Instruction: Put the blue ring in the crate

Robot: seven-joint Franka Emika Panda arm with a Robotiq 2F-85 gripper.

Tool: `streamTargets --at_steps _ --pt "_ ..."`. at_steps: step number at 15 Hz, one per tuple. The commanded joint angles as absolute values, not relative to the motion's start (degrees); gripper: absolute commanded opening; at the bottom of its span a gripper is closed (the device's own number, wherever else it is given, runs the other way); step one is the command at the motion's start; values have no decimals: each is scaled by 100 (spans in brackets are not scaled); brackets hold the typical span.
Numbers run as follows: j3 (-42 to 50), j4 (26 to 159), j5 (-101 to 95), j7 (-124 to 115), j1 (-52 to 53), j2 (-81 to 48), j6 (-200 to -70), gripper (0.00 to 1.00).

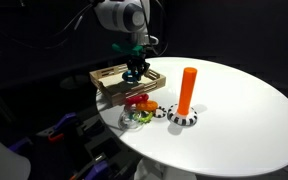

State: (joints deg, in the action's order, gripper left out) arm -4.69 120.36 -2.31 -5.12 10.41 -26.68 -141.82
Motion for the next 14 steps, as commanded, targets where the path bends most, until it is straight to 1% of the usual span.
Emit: streamTargets --at_steps 1,6,7,9,10,13,14 --pt "-327 11770 -455 -741 1146 -2876 -14127 10" --pt "-256 11657 -492 -746 1177 -3019 -14081 12" --pt "-248 11643 -493 -739 1177 -3037 -14069 36" --pt "-236 11619 -491 -733 1176 -3067 -14058 49" --pt "-230 11611 -492 -734 1177 -3076 -14054 52" --pt "-249 11635 -449 -674 1137 -3022 -14044 84" --pt "-272 11666 -406 -629 1099 -2957 -14029 93"
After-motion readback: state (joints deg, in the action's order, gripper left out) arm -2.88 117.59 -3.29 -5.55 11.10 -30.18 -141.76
